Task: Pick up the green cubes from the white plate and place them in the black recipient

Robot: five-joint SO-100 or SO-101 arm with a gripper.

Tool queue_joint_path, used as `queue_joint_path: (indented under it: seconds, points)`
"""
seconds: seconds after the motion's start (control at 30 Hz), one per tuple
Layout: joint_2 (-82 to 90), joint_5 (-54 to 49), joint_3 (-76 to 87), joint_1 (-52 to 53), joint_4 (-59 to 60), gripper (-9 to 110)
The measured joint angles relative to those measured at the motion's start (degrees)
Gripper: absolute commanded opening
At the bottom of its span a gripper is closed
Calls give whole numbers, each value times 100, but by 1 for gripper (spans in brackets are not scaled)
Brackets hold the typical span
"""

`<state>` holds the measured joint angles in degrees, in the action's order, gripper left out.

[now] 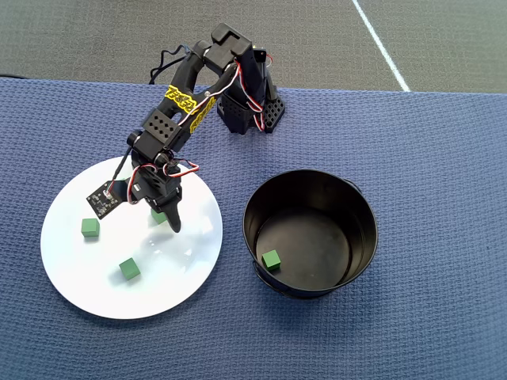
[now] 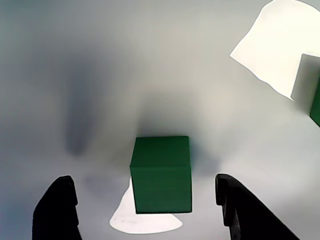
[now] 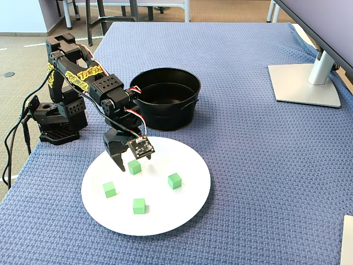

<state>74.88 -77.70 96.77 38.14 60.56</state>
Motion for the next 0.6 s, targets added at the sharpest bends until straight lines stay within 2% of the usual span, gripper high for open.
queue_joint_path:
  seconds: [0.03, 0.4, 0.5, 0.6]
  points:
    - [0, 0, -26, 0, 0, 0]
    - [9, 281, -88, 0, -149, 0]
    - [281, 826, -88, 0, -229, 0]
    - [800, 1793, -149, 0, -229, 0]
